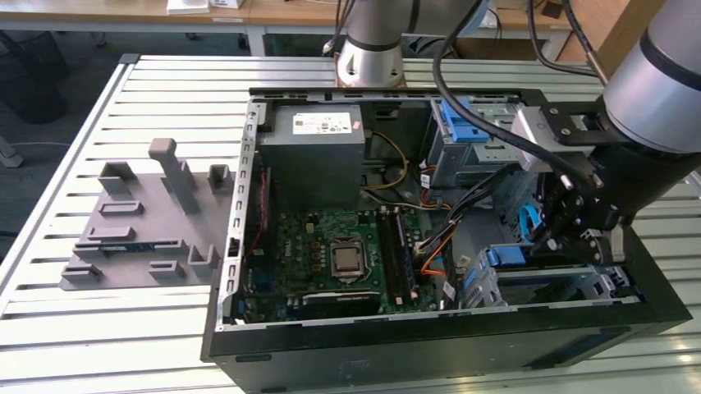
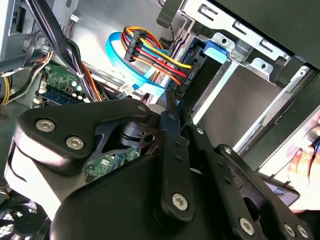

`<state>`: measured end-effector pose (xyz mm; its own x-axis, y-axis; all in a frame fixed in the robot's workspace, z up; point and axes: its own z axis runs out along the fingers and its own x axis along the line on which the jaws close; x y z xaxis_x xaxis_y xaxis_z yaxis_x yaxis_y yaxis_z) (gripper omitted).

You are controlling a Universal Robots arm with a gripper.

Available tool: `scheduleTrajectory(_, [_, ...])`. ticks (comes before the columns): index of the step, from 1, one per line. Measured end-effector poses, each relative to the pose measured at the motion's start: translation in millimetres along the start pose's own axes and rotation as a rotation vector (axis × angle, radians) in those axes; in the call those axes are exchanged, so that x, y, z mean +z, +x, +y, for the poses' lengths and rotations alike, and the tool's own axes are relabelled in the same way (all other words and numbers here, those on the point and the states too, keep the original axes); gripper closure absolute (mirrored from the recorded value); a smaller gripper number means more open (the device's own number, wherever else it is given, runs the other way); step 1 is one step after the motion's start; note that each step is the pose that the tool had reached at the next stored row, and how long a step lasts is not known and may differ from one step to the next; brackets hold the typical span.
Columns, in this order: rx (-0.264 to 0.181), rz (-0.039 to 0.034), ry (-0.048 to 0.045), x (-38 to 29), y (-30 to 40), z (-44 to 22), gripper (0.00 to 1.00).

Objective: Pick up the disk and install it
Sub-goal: 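Insert the second disk wire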

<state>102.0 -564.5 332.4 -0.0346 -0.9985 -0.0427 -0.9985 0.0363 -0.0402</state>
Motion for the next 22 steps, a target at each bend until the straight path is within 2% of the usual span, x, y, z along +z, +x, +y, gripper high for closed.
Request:
scheduleTrajectory(15, [0.0, 0.0001, 0.0, 2.1, 0.9, 0.0, 0.84])
scheduleTrajectory(17, [0.0, -0.0001, 0.0, 2.2, 1.0, 0.1, 0.83])
scheduleTrajectory(18, [0.0, -0.0001, 0.0, 2.2, 1.0, 0.1, 0.77])
scheduleTrajectory(22, [0.0, -0.0001, 0.0, 2.4, 1.0, 0.1, 0.76])
